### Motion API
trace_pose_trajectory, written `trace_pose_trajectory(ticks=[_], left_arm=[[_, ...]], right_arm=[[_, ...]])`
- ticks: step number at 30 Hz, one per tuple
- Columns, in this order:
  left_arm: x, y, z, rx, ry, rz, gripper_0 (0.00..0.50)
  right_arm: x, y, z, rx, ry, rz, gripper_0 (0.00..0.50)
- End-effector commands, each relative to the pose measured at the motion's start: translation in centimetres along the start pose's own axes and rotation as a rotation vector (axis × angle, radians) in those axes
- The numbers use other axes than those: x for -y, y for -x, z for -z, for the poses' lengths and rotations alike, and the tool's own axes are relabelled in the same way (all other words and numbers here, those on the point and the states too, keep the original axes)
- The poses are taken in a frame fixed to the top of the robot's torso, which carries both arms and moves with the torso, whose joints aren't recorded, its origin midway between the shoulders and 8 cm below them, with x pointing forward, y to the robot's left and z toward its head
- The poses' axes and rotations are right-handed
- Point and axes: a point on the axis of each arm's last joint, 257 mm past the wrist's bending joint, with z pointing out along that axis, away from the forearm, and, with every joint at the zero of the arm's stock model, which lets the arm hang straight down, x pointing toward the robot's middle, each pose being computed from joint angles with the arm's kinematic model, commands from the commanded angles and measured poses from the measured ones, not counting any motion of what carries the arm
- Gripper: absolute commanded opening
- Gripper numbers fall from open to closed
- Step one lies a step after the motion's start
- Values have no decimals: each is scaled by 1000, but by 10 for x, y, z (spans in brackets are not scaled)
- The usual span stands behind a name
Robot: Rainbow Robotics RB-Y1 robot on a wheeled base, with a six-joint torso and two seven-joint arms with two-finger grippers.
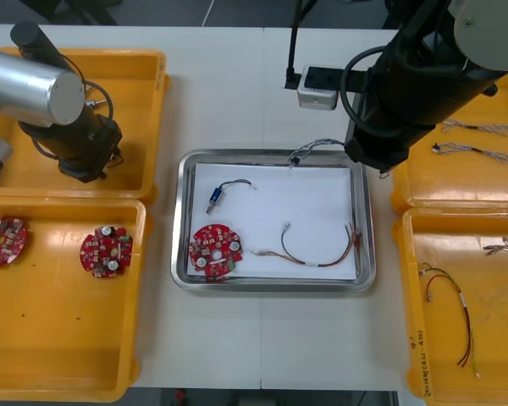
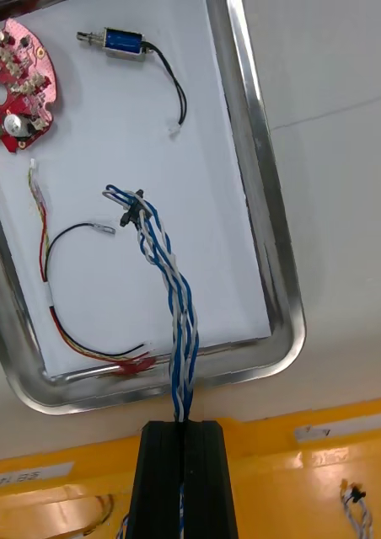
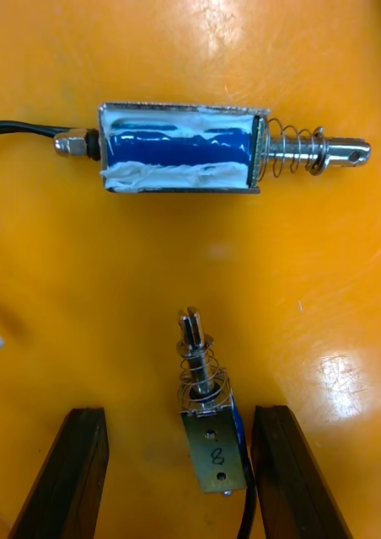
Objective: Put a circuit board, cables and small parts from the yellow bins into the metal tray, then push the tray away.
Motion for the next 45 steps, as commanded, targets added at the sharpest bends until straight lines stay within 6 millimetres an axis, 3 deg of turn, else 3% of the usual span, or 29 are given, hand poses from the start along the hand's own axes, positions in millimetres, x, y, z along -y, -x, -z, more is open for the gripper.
trace_pose_trajectory(ticks=[1, 2, 4, 5, 12, 23, 33, 45], left_arm=[[-1, -10, -8, -1, 2, 33, 500], [0, -10, -8, -1, 2, 30, 500], [0, -10, -8, 2, 2, 22, 327], [1, -10, -7, 1, -2, 17, 2], [1, -10, -8, 1, -1, 10, 0], [-3, -7, -5, -3, 11, -22, 0], [-14, 20, 21, -17, 59, -130, 0], [-7, 27, 67, -33, 65, -257, 0]], right_arm=[[10, 12, -10, -1, -22, 115, 0], [10, 11, -13, -4, -21, 124, 0], [12, 14, -18, -5, -27, 156, 0], [14, 17, -24, -8, -33, 179, 0], [15, 28, -48, -27, -52, 208, 0], [19, 17, -94, -60, -102, 226, 0], [15, 17, -121, -65, -77, 193, 0], [14, 13, -146, -71, -74, 153, 0]])
